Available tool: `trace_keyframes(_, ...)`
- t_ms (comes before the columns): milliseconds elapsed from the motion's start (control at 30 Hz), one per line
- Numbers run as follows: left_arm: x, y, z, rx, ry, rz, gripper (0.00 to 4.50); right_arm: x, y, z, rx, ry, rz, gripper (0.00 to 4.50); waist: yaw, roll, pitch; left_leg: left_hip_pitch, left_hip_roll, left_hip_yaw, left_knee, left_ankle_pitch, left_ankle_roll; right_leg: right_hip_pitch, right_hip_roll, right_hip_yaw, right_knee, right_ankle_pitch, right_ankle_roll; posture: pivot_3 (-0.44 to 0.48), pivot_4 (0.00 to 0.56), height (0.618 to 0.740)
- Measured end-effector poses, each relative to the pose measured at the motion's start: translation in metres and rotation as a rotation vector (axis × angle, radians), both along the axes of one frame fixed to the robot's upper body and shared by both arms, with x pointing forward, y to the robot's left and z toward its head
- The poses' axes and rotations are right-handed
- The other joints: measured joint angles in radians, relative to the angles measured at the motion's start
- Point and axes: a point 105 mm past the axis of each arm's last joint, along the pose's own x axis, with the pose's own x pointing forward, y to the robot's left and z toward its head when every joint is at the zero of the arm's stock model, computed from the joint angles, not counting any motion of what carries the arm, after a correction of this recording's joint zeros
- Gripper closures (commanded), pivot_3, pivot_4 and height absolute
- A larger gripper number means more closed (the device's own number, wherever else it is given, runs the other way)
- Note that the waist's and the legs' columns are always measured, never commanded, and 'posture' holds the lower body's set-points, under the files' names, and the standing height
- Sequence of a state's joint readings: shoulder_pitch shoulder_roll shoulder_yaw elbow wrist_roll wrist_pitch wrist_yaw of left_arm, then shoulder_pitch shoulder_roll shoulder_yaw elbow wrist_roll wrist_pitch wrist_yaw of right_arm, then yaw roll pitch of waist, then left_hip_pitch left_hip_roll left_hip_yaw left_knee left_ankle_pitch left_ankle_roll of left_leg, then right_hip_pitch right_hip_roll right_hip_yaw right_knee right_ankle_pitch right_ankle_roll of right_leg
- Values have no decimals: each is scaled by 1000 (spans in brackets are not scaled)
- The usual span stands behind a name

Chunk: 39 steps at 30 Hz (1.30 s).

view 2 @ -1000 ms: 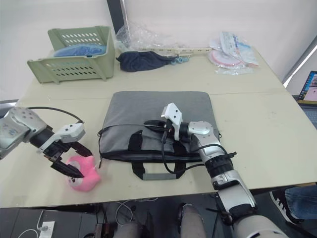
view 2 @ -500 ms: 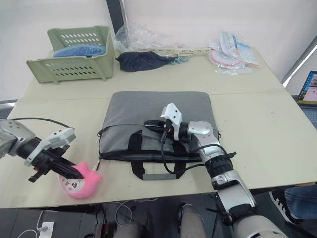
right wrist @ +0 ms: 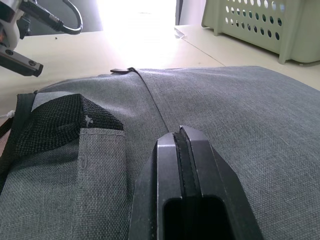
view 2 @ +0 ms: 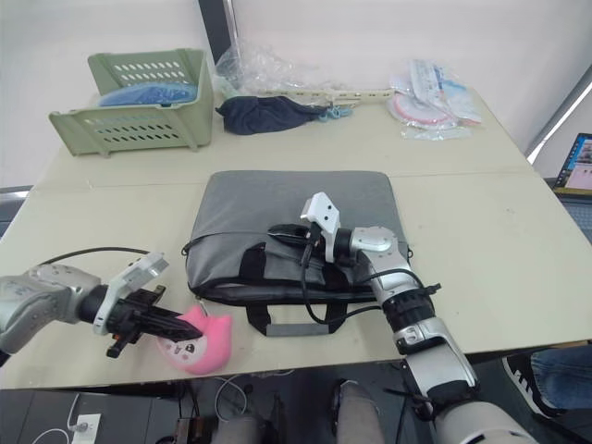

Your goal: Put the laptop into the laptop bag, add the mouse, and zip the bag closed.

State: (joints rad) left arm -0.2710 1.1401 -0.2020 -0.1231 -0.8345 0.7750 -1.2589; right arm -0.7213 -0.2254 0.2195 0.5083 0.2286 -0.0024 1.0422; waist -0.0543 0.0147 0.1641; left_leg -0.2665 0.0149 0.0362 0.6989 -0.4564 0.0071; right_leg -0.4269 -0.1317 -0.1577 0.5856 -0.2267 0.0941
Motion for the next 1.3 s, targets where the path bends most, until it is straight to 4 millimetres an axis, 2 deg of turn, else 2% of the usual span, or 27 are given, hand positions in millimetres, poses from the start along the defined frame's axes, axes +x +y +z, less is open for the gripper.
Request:
trace_keyframes(333, -1, -32, -5, -92, -23, 44, 4446, 1, -1, 1, 0, -1, -5, 4500, 0, 1, 0, 0, 0, -1, 0, 0, -1, 0, 0, 1, -1, 0, 0, 0, 150, 740)
trace_keyframes(600, -1, -48, -6, -145, -22, 54, 4446, 2, -3, 1, 1, -3, -14, 4500, 1, 2, -1, 0, 1, -1, 0, 0, -1, 0, -1, 2, -1, 0, 0, 0, 150, 740)
trace_keyframes(933, -4, -37, -11, -95, -43, 62, 4446, 2, -3, 1, 0, -4, -16, 4500, 1, 5, -2, 0, 1, -2, -1, -1, -1, 0, -1, 3, -2, 0, 0, 0, 150, 740)
trace_keyframes(1133, 12, -21, -12, -89, -86, 156, 4446, 1, -4, 3, 2, -11, -15, 4500, 1, 6, -2, 0, 1, -2, -1, -1, -1, 0, -1, 2, -2, 0, 0, 0, 150, 740)
trace_keyframes(1300, 17, -16, -11, -90, -104, 190, 4446, -1, -4, 5, 5, -12, -15, 4500, 2, 7, -1, 0, 1, -2, -1, -1, -1, 0, -1, 2, -2, 0, 0, 0, 150, 740)
